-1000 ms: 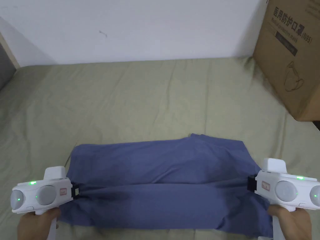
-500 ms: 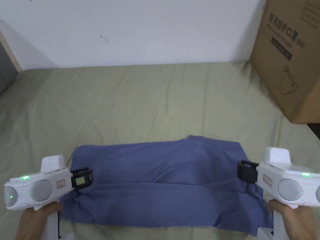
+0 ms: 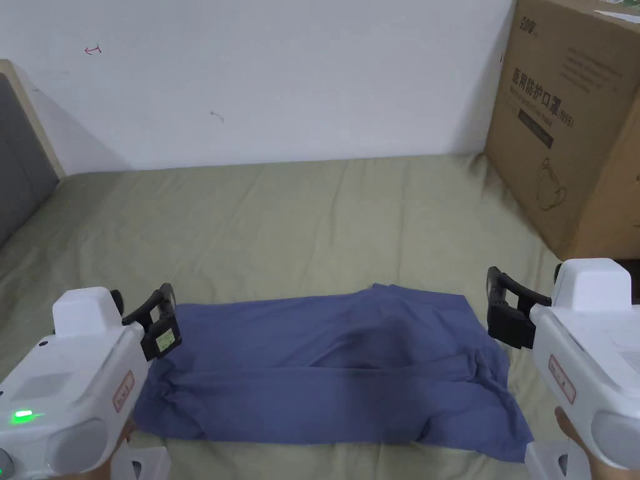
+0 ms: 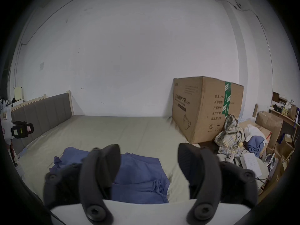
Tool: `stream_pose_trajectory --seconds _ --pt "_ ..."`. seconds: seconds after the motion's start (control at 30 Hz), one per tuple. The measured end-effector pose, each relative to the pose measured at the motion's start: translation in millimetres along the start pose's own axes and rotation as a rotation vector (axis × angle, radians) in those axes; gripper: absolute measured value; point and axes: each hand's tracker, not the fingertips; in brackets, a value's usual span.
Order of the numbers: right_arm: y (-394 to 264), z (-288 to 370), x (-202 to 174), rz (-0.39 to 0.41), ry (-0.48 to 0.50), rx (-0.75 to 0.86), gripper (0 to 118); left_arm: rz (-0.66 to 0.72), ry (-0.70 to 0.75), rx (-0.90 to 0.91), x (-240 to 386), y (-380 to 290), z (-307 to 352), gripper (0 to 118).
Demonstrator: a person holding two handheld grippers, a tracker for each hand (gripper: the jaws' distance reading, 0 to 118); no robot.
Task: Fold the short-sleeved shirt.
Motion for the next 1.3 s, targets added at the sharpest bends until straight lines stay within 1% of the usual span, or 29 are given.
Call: stream_pose_trajectory --seconds 0.03,0.07,0.1,0.23,0.4,0.63,0.77,0.8,0.83,0.87,0.9,0.93,0.97,1.0,1.1,1.13,1.17,1.2,1.23,1.27,1.3 --pt "-1 4 -2 0.004 0.0 0.001 30 -0.007 0.001 -0.002 1 -3 4 22" --pt "-3 5 -4 0.009 -0.003 0.004 6 -0.021 0.0 -0.004 1 -7 7 3" --pt "-6 8 -5 0.015 -0.006 0.013 0 -0.035 0.0 -0.003 2 -12 10 0" --pt "-11 12 -9 0.032 0.009 0.022 0 -0.065 -0.02 -0.043 1 -23 15 0" --pt "-12 8 -10 0.018 0.033 0.016 0 -0.077 -0.021 -0.071 -4 -19 15 0" --pt "-15 -8 -13 0.012 0.041 -0.004 0 -0.026 -0.04 -0.317 -33 -21 -33 0" --pt "-20 -21 -14 0.013 0.046 -0.028 0 0.062 -0.014 -0.461 -55 -39 -74 0" --pt "-21 -25 -13 0.015 0.045 -0.034 0 0.075 0.003 -0.515 -61 -46 -87 9" --pt "-23 -30 -13 0.014 0.046 -0.04 0 0.069 0.038 -0.58 -65 -54 -98 21" --pt "-25 -33 -13 0.011 0.045 -0.049 0 0.075 0.042 -0.604 -69 -62 -106 40" --pt "-27 -38 -12 0.004 0.045 -0.059 0 0.062 0.042 -0.65 -71 -72 -116 70" --pt "-29 -42 -11 -0.004 0.047 -0.068 0 0.046 0.06 -0.697 -78 -85 -130 87" --pt "-32 -46 -10 -0.009 0.051 -0.076 0 0.043 0.078 -0.727 -81 -95 -138 99" --pt "-34 -49 -9 -0.01 0.048 -0.083 0 0.031 0.088 -0.757 -82 -104 -145 103" --pt "-41 -61 -8 -0.005 0.041 -0.111 0 0.024 0.131 -0.808 -82 -125 -156 103" --pt "-44 -64 -7 -0.01 0.041 -0.123 0 0.029 0.146 -0.836 -82 -132 -161 101" --pt "-46 -66 -6 -0.014 0.041 -0.133 0 0.033 0.144 -0.853 -82 -138 -165 94" --pt "-48 -68 -5 -0.016 0.039 -0.14 0 0.038 0.138 -0.86 -81 -141 -164 80" --pt "-51 -71 -4 -0.015 0.036 -0.147 0 0.04 0.128 -0.874 -80 -145 -164 53" --pt "-53 -72 -3 -0.013 0.031 -0.155 0 0.042 0.119 -0.89 -79 -149 -166 49" --pt "-56 -74 -2 -0.012 0.028 -0.165 0 0.073 0.09 -0.9 -77 -152 -165 44"
